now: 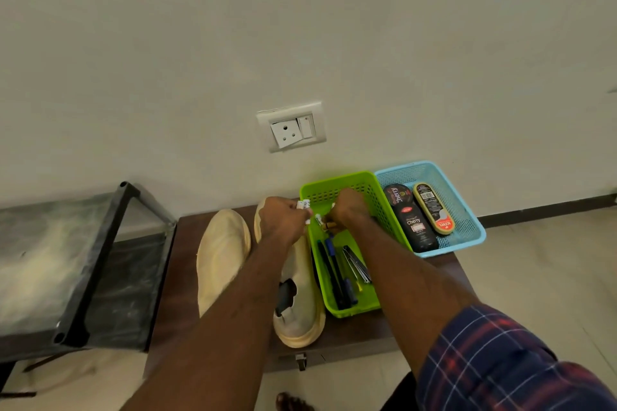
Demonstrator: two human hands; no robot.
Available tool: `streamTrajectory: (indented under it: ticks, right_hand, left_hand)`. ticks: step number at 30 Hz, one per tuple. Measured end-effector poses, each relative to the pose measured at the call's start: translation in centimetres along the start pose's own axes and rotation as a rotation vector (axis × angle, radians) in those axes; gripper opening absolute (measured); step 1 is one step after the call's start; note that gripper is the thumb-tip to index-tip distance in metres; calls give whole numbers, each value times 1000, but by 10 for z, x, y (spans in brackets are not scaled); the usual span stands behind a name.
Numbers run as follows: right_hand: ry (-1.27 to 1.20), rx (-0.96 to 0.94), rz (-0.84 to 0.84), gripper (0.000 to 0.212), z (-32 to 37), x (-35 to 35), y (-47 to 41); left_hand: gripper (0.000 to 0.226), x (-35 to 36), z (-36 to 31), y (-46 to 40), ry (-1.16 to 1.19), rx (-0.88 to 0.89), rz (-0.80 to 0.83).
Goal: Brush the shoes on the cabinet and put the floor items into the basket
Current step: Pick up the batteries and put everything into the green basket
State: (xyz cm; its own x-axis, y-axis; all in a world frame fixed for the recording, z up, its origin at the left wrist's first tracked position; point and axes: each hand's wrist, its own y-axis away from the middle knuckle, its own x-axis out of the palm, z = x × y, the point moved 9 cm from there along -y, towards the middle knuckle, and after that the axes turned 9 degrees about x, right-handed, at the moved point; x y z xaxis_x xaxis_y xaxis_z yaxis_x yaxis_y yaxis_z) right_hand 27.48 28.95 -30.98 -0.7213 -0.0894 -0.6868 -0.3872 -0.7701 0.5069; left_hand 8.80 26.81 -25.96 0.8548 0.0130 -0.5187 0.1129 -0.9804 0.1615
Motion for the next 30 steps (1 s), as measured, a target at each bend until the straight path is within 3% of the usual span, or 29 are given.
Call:
streamTrajectory:
  ticks: [3, 8, 10, 18, 21, 24, 27, 30]
  right_hand:
    - [54, -36, -30, 32, 5, 0, -1]
    - [115, -83, -315, 18, 6, -30, -3]
    - [74, -75, -347, 19, 1, -32, -6]
    - [-339, -180, -177, 14, -9, -36, 7]
    - [-693, -174, 182, 22, -4, -27, 30]
    - [-736, -153, 415, 10, -5, -21, 46]
    - [-697, -133, 384, 19, -20, -26, 39]
    - [-636, -156, 208, 23, -26, -35, 29]
  left_hand:
    - [29, -4, 3, 0, 1, -21, -17]
    - [23, -1, -1, 1, -17, -27, -11]
    - [21, 1, -3, 1, -23, -19, -10]
    - [16, 17, -16, 0, 97, -88, 13]
    - [14, 35, -22, 3, 228, -147, 59]
    - [16, 52, -23, 6, 327, -209, 73]
    - [18, 71, -26, 10, 382, -225, 178]
    - [20, 80, -29, 7, 311, -195, 218]
